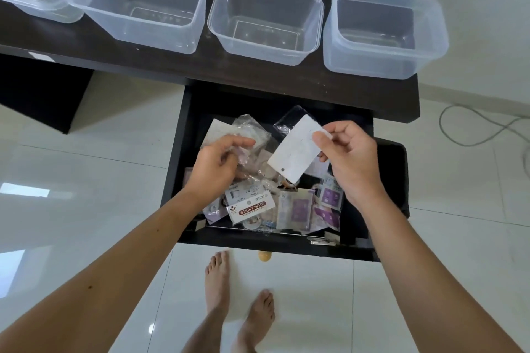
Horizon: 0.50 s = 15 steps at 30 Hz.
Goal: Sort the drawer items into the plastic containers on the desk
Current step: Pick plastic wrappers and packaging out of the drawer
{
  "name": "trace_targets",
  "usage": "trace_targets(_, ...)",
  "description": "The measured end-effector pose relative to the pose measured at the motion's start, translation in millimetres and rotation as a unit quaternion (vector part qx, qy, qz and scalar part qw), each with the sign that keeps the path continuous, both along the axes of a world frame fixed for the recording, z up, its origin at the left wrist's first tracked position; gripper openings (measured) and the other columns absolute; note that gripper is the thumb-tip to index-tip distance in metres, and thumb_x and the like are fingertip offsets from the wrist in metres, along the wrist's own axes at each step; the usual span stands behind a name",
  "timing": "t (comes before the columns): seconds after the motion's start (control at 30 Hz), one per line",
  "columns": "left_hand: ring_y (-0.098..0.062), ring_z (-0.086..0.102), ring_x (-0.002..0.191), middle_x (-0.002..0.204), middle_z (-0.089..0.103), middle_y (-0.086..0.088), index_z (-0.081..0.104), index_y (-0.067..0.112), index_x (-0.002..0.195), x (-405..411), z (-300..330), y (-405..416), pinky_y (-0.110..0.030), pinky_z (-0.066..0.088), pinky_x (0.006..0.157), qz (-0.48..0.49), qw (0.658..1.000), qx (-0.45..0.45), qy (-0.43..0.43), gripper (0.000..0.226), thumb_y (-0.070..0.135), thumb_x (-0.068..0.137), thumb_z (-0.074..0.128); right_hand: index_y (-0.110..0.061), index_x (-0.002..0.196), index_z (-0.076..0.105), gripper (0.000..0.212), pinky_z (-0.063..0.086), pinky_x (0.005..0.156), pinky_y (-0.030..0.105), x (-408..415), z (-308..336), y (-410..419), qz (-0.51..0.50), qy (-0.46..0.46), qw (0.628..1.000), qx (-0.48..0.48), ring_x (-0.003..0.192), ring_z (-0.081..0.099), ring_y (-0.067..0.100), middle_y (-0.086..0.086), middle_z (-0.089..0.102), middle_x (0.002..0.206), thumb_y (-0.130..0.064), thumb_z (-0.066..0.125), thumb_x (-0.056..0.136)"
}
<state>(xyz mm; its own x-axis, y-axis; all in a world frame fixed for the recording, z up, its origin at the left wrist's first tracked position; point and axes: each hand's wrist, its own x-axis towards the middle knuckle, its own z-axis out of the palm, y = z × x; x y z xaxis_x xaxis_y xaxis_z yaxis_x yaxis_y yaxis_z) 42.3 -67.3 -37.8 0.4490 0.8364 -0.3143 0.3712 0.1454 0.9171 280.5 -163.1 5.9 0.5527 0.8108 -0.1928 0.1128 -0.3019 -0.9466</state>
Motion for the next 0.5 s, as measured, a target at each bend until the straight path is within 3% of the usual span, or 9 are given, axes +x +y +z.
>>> trace_targets(0.07,-0.032,0.07,0.085,0.117,0.071,-0.019,0.073,0.025,0.122,7.9,5.3,-4.1,-0.058,0.062,0.083,-0.014,0.999,-0.025,-0.037,0.024,0.026,0.104,0.057,-0.019,0.099,0.071,0.009,0.06,0.065,0.024,-11.1,-8.2,1.7,0.038,-0.028,0.998,-0.035,0.073,0.073,0.013,0.001,0.078,0.095,-0.016,0.078,0.095)
trace_targets(0.1,-0.03,0.07,0.086,0.115,0.074,-0.017,0.073,0.025,0.123,11.9,7.5,-5.4,-0.053,0.063,0.084,-0.02,0.998,-0.031,-0.041,0.025,0.034,0.102,0.063,-0.02,0.099,0.072,0.009,0.062,0.066,0.027,-16.5,-13.1,2.8,0.048,-0.038,0.997,-0.045,0.075,0.075,0.016,0.001,0.078,0.095,-0.017,0.079,0.094)
trace_targets(0.2,-0.017,0.08,0.092,0.125,0.073,0.007,0.071,0.023,0.124,19.5,6.4,-6.8,-0.044,0.066,0.081,-0.03,0.998,-0.043,-0.037,0.032,0.02,0.094,0.079,-0.022,0.096,0.074,0.011,0.06,0.07,0.025,-26.8,-25.6,5.9,0.062,-0.077,0.994,-0.052,0.077,0.073,0.013,-0.003,0.076,0.091,-0.022,0.083,0.09)
trace_targets(0.33,-0.019,0.079,0.096,0.129,0.067,0.018,0.068,0.035,0.125,13.0,-2.9,-5.4,-0.047,0.067,0.072,-0.04,0.999,-0.03,-0.006,0.043,0.004,0.095,0.075,-0.022,0.101,0.077,0.016,0.053,0.075,0.015,-14.6,-31.1,8.0,0.015,-0.166,0.985,-0.044,0.084,0.065,0.006,-0.007,0.071,0.101,-0.03,0.084,0.089)
trace_targets(0.43,-0.019,0.074,0.114,0.137,0.061,0.016,0.063,0.041,0.131,6.1,-4.0,-4.8,-0.039,0.067,0.073,-0.056,0.998,-0.022,-0.024,0.05,0.002,0.099,0.068,-0.018,0.114,0.076,0.03,0.058,0.088,0.03,2.0,-43.7,12.6,-0.018,-0.237,0.97,-0.055,0.089,0.064,0.014,-0.001,0.061,0.117,-0.031,0.085,0.089)
trace_targets(0.5,-0.013,0.071,0.117,0.136,0.06,0.02,0.062,0.043,0.132,5.3,-5.2,-5.6,-0.051,0.066,0.084,-0.06,0.998,-0.024,-0.029,0.052,0.001,0.101,0.065,-0.015,0.132,0.07,0.049,0.058,0.098,0.039,8.3,-56.0,18.1,-0.002,-0.255,0.962,-0.1,0.102,0.065,0.021,0.004,0.055,0.129,-0.036,0.084,0.09)
